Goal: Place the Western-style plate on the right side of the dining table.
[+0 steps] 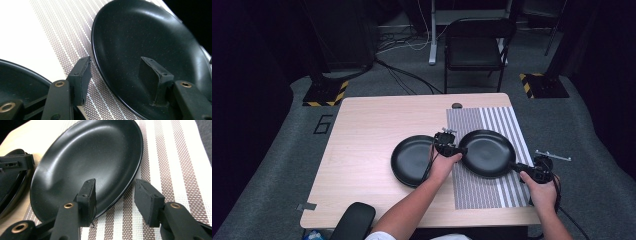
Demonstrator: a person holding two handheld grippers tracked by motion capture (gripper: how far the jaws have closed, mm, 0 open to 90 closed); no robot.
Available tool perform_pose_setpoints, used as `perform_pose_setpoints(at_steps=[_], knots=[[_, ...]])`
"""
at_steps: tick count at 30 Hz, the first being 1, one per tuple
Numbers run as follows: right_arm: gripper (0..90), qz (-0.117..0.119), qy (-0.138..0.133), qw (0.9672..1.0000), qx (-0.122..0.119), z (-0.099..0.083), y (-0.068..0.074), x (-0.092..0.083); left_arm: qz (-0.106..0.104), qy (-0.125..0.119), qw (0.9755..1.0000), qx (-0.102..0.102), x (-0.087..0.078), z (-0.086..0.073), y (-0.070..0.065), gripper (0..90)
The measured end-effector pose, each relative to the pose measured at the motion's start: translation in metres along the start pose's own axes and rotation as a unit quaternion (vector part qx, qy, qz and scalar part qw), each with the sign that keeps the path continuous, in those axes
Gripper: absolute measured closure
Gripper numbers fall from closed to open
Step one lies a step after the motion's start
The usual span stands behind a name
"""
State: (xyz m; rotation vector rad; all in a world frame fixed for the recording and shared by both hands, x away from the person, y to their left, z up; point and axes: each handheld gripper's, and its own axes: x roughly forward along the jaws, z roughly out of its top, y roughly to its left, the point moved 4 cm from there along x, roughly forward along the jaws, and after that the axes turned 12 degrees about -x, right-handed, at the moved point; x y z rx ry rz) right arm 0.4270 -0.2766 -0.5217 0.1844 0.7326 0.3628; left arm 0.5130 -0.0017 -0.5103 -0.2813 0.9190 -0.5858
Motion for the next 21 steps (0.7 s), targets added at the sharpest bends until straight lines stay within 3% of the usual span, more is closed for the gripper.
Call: perform_pose_setpoints(at_steps=[6, 10, 15, 20, 21], knots=[[51.0, 0.005, -0.02, 0.9997, -0.01, 0.007, 0.008, -0.01, -0.017, -0.001, 0.9998, 0.005, -0.013, 0.001, 0.007, 41.8], [51.5, 0.004, -0.029, 0.9988, -0.04, 0.012, 0.017, -0.013, -0.029, -0.005, 0.9996, 0.0, -0.025, 0.003, 0.015, 41.6], [52.0, 0.003, -0.019, 0.9976, -0.067, 0.015, 0.025, -0.008, -0.024, -0.014, 0.9996, 0.001, -0.035, 0.004, 0.026, 41.3], [52.0, 0.013, -0.021, 0.9979, -0.061, 0.018, 0.028, -0.005, -0.032, -0.014, 0.9994, 0.001, -0.043, 0.003, 0.028, 41.2], [52.0, 0.014, -0.022, 0.9978, -0.062, 0.019, 0.029, -0.005, -0.03, -0.015, 0.9994, 0.009, -0.047, 0.002, 0.029, 41.2]])
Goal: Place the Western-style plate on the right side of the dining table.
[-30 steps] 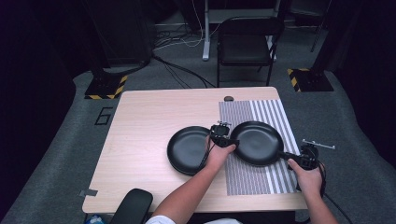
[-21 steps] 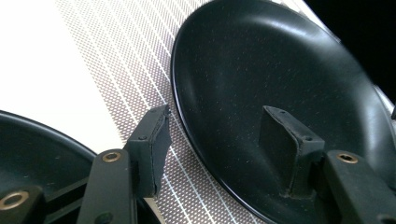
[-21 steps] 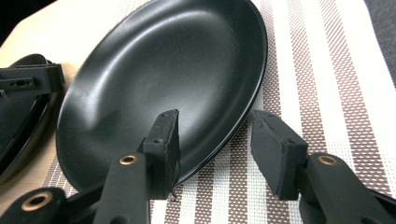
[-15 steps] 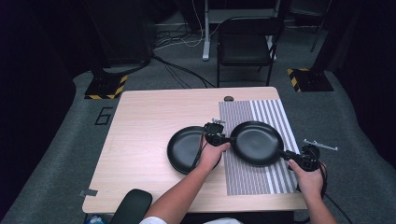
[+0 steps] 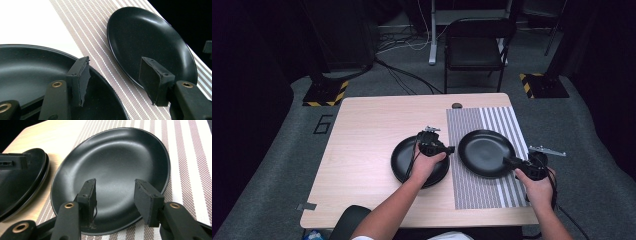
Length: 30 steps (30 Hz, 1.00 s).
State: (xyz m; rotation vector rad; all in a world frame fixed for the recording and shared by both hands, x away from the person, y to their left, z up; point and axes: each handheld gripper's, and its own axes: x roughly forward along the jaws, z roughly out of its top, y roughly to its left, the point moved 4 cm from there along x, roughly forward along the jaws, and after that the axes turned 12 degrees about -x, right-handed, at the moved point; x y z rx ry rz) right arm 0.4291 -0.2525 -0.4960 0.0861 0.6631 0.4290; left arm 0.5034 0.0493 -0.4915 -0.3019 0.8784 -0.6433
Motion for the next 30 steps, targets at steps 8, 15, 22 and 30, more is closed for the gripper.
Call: perform_pose_setpoints(at_steps=[8, 15, 22, 30], knots=[[53.7, 0.007, 0.01, 0.9998, -0.013, 0.002, 0.007, 0.006, -0.003, -0.008, 0.9999, 0.008, -0.015, 0.001, 0.007, 40.5], [53.6, 0.019, 0.016, 0.9995, -0.02, 0.007, 0.016, 0.007, -0.003, -0.013, 0.9996, 0.023, -0.032, 0.0, 0.016, 40.4], [54.9, 0.032, 0.031, 0.9985, -0.031, 0.007, 0.031, 0.011, 0.011, -0.029, 0.9994, 0.016, -0.056, -0.001, 0.041, 40.6], [52.9, 0.043, 0.027, 0.997, -0.058, 0.005, 0.049, 0.005, 0.027, -0.038, 0.9989, 0.002, -0.075, -0.009, 0.067, 41.1]])
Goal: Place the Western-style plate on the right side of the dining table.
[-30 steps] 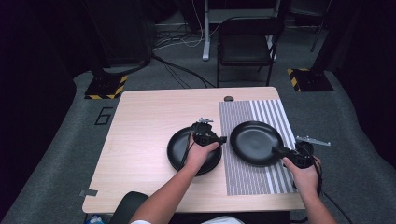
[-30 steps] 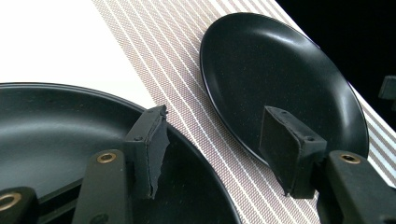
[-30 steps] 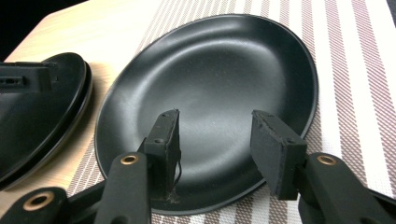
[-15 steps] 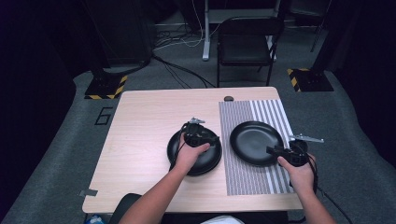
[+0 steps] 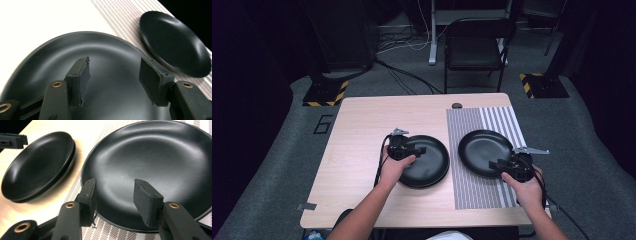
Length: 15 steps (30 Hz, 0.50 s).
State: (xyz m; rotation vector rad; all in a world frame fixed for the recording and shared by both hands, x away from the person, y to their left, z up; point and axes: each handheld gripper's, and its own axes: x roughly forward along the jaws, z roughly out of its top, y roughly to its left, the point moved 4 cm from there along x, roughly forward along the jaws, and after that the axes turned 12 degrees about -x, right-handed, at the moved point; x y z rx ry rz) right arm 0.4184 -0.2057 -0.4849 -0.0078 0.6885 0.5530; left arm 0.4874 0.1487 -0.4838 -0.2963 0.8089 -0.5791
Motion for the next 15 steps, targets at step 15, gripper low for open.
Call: perform_pose_setpoints(at_steps=[15], knots=[[51.7, 0.026, -0.003, 0.9987, -0.043, 0.002, 0.025, 0.015, 0.026, -0.035, 0.9989, -0.016, -0.027, -0.005, 0.035, 40.8]])
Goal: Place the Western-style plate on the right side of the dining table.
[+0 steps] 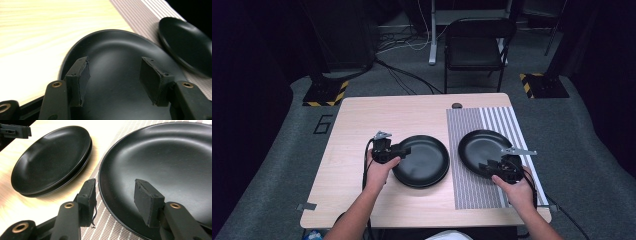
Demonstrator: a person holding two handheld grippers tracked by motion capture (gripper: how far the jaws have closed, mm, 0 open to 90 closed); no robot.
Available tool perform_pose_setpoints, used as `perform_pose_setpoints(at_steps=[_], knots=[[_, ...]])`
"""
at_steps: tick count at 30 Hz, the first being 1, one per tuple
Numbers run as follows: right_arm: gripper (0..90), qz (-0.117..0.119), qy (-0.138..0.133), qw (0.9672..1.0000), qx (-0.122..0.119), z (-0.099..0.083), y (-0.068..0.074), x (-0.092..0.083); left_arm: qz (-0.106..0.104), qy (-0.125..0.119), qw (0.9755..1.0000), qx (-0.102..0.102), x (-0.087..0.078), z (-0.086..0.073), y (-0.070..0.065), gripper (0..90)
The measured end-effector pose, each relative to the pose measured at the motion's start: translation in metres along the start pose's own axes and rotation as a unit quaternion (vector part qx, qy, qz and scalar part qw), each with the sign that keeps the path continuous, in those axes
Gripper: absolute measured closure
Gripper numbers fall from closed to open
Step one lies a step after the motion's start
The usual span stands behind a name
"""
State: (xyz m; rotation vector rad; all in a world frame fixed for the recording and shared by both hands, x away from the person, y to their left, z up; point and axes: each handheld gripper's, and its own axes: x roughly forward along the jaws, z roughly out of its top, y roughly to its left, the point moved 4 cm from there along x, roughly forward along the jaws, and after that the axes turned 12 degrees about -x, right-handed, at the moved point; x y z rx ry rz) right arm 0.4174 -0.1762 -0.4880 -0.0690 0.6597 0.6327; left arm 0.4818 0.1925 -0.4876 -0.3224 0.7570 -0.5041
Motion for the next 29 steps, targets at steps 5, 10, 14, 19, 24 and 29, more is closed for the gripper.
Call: perform_pose_setpoints(at_steps=[5, 10, 14, 19, 24, 29], knots=[[51.7, 0.012, 0.003, 0.9997, -0.021, -0.003, 0.008, 0.007, 0.02, -0.004, 0.9998, -0.007, -0.004, -0.003, 0.015, 41.0], [51.3, 0.034, 0.011, 0.9989, -0.032, -0.006, 0.018, 0.015, 0.036, -0.017, 0.9991, -0.016, -0.012, -0.003, 0.029, 41.0], [51.0, 0.044, 0.018, 0.9979, -0.043, -0.009, 0.021, 0.021, 0.044, -0.029, 0.9981, -0.031, -0.016, -0.003, 0.039, 41.5], [50.2, 0.049, 0.029, 0.9957, -0.073, -0.012, 0.031, 0.029, 0.073, -0.028, 0.9964, -0.034, -0.02, -0.006, 0.057, 41.4], [48.9, 0.063, 0.015, 0.9921, -0.107, -0.012, 0.043, 0.029, 0.103, -0.037, 0.9936, -0.031, -0.026, -0.007, 0.071, 41.1], [46.9, 0.086, 0.019, 0.9879, -0.128, -0.015, 0.051, 0.034, 0.122, -0.038, 0.9914, -0.029, -0.026, -0.007, 0.085, 40.5]])
